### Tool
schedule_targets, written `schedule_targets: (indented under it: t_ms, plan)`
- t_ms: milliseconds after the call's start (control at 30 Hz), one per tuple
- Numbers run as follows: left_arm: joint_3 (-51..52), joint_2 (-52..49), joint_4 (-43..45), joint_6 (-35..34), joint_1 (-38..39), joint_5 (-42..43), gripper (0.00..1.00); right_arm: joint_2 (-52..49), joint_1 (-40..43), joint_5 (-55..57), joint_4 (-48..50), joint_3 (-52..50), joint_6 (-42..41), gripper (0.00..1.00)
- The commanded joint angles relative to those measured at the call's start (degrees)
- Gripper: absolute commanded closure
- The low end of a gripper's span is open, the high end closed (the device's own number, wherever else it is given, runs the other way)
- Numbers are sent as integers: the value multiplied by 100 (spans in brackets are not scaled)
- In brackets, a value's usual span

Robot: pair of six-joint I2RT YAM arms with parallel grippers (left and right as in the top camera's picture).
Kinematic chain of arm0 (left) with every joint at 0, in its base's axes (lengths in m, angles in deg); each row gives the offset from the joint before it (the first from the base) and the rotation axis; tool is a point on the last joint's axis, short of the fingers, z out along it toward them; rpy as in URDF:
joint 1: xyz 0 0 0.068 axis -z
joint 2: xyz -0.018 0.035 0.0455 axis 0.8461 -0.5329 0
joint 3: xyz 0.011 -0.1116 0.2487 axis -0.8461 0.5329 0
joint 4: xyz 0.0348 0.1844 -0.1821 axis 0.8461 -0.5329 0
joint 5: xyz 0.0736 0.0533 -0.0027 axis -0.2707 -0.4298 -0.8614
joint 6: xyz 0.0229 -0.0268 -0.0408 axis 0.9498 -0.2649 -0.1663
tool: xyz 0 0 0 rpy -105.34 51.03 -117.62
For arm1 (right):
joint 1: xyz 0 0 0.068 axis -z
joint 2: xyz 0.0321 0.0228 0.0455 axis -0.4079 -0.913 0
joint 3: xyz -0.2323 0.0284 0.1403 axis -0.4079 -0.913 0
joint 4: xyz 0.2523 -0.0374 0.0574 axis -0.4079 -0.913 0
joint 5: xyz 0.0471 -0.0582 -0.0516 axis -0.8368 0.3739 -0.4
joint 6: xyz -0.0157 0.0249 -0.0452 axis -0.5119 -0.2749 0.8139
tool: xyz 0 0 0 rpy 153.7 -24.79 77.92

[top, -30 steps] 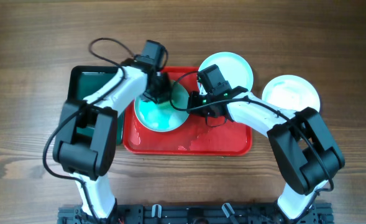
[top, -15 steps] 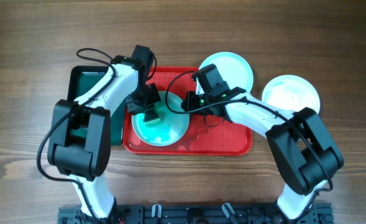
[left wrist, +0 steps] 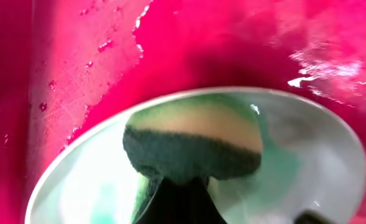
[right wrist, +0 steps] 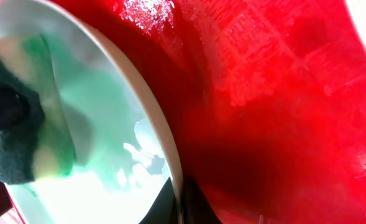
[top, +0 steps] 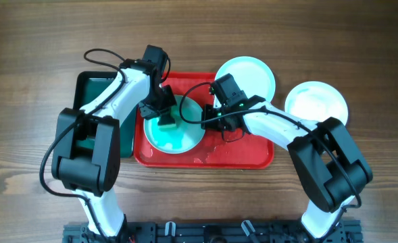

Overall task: Clean dirty plates on tray and stack at the side
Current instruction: 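Lift the plate with the right gripper and stack it on the first plate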

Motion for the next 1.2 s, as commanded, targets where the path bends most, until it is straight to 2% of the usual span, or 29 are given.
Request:
schedule_targets:
  t_ms: [0, 100, 167, 267, 367, 400, 500, 567, 700, 733, 800, 933, 1067, 1167]
  plan:
    - [-892, 409, -205, 345, -44, 170, 96, -109, 2, -72, -26, 13, -164, 96]
    - [-1502, 669, -542, 485, -48, 166, 96, -107, 2, -107, -35, 20, -175, 96]
    - [-1534, 833, -595, 485, -87, 166, 96, -81, 0, -136, -103, 94, -162, 96]
    - [-1534, 946, -684, 483, -361, 116, 96, 306, -11, 199, -404, 236, 330, 96]
    - [-1528, 914, -837, 481, -699, -83, 96, 1130, -103, 1561, -1084, 282, 922, 96]
    - [-1504, 909, -844, 481, -769, -94, 96, 1491, -212, 2323, -1357, 282, 1196, 96]
    - [-1502, 907, -868, 481, -774, -118, 96, 2065, -699, 4170, -1805, 282, 1392, 96]
    - [-1502, 896, -861, 479, -774, -120, 96, 2295, -1228, 5466, -1882, 282, 1515, 96]
    - [-1414, 881, -859, 459, -769, -120, 96, 2321, -2031, 7307, -1871, 282, 1867, 96]
    - [-1300, 881, -841, 459, -769, -120, 96, 2321, -2404, 8168, -1777, 282, 2229, 96]
    - [-1207, 881, -813, 459, -769, -118, 96, 2321, -2752, 9066, -1488, 282, 2820, 96]
    - [-1204, 881, -793, 459, -769, -116, 96, 2321, -3193, 10094, -485, 280, 4142, 96]
    - [-1204, 881, -756, 459, -769, -116, 96, 2321, -3329, 10448, 417, 280, 5165, 96]
    - [-1204, 881, -754, 459, -769, -116, 96, 2321, -3329, 10439, 645, 280, 5329, 96]
